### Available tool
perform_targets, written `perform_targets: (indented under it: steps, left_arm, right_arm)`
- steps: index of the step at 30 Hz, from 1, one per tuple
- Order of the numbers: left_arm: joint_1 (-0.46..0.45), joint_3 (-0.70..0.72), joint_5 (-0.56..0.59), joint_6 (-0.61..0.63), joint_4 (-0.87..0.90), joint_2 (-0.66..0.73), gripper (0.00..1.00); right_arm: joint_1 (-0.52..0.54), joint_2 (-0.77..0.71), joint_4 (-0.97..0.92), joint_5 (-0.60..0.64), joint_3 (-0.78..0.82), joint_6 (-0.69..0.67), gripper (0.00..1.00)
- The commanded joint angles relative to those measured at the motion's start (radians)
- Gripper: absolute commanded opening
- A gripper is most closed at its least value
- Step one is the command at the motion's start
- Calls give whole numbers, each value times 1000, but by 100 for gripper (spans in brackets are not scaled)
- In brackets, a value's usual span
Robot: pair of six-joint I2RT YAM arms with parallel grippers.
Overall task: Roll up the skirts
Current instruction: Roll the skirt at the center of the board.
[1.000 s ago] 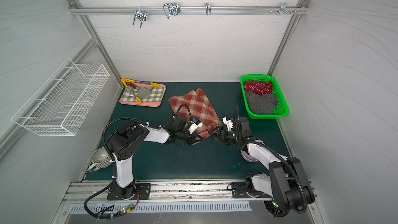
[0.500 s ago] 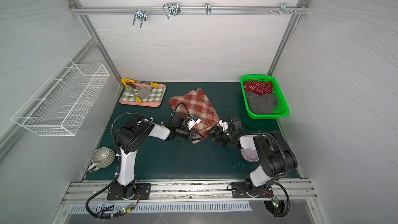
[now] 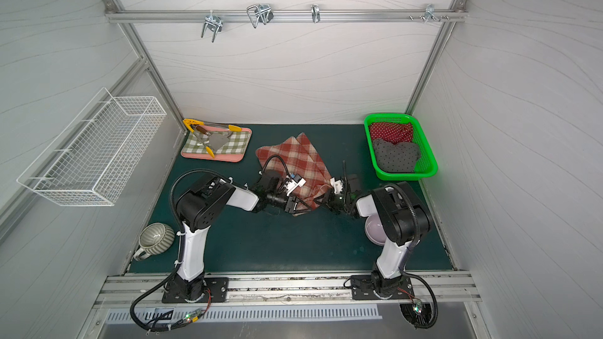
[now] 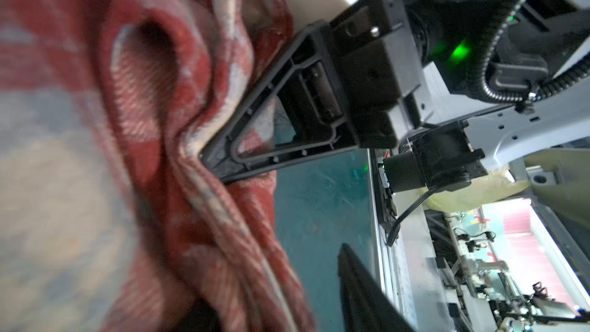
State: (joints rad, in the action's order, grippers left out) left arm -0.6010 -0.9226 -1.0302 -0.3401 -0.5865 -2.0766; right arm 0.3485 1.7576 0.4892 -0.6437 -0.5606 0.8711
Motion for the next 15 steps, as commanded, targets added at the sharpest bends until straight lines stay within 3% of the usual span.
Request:
perform_targets:
  steps: [1, 2, 3, 6, 9, 11, 15]
  left_arm:
    - [-6, 44, 122, 75, 129, -11, 82]
    - [-5, 40, 155, 123, 188, 37, 95]
    - [-9, 35, 208, 174, 252, 91, 98]
    - [-49, 21, 425, 374, 423, 271, 98]
    - [-159, 12, 762, 637, 547, 411, 98]
    - [-206, 54, 939, 747, 501, 478, 98]
    - [-253, 229, 1025, 865, 253, 619, 98]
  right_arm:
    - [0, 30, -104, 90, -7, -23, 0]
    - [0, 17, -137, 88, -17, -38, 0]
    - [0, -3, -175, 88, -29, -56, 0]
    - [6, -67, -317, 100, -79, -130, 0]
    - [18, -132, -453, 133, -127, -191, 0]
    - [23, -159, -496, 130, -145, -206, 0]
    - [24, -180, -532, 109, -162, -217, 0]
